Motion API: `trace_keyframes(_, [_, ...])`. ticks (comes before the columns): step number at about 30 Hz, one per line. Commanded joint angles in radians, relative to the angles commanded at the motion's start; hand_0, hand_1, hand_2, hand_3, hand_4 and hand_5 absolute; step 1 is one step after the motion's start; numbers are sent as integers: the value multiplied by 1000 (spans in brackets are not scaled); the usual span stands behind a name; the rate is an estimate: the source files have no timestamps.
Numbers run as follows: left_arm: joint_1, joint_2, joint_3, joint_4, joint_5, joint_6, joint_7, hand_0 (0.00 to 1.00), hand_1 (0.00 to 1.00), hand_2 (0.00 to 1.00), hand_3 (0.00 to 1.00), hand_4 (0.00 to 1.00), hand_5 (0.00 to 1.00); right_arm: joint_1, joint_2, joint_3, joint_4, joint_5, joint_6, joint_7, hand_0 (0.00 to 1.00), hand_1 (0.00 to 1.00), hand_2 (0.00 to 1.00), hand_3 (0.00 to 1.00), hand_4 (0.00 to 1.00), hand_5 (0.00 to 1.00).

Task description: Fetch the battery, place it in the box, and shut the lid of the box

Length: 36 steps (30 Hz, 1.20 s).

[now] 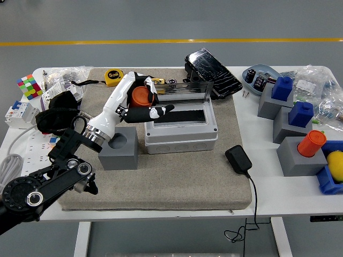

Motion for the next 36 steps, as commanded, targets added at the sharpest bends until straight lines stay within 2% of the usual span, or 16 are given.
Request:
trace_keyframes(2, [-60,-20,50,21,85,9,83,28,8,155,183,989,2,2,-1,-3,1,2,0,0,668,674,688,538,911,507])
trace_keyframes(6, [-174,-68,158,78,248,-33,248,28,8,155,183,989,2,7,-4,-12,1,6,-1,0,668,674,688,538,911,507])
trace_keyframes(8, [-226,-95,217,114,285,-51,324,27,10,157,188,998,2,10,-6,-18,1,8,-1,0,666,674,688,539,911,507])
trace_keyframes(11, [-279,-127,287,166,302,-65,373,27,10,157,188,998,2,13,-9,-25,2,11,-2,0,666,674,688,539,911,507])
trace_keyframes(17, [-343,-186,376,255,297,-63,388,26,15,160,191,998,2,14,-13,-41,0,14,-2,-1,670,674,688,539,911,507])
trace_keyframes(18, [-356,-201,388,274,301,-58,385,26,15,160,191,998,2,13,-13,-44,0,16,-1,-1,670,674,688,539,911,507])
trace_keyframes(23, [-384,-243,416,330,308,-24,364,22,23,162,199,998,2,14,-15,-57,1,18,-1,-1,667,674,688,539,912,508])
trace_keyframes(25, [-388,-252,423,348,314,-21,361,22,23,162,199,998,2,14,-15,-60,3,18,-1,-1,667,674,688,539,912,508])
trace_keyframes(26, [-389,-256,428,358,315,-14,352,121,100,213,291,998,2,15,-15,-61,4,18,-2,-1,667,674,688,539,912,508])
trace_keyframes(31, [-385,-255,437,378,316,-16,325,121,100,213,291,998,2,12,-19,-64,6,15,-2,-1,667,674,688,539,912,508])
trace_keyframes(32, [-384,-255,437,380,321,-17,323,385,391,467,629,998,46,12,-19,-65,6,15,-2,-1,669,674,689,539,912,508])
trace_keyframes(36, [-383,-255,435,394,358,-19,305,385,391,467,629,998,46,11,-20,-65,6,15,-2,-2,669,674,689,539,912,508])
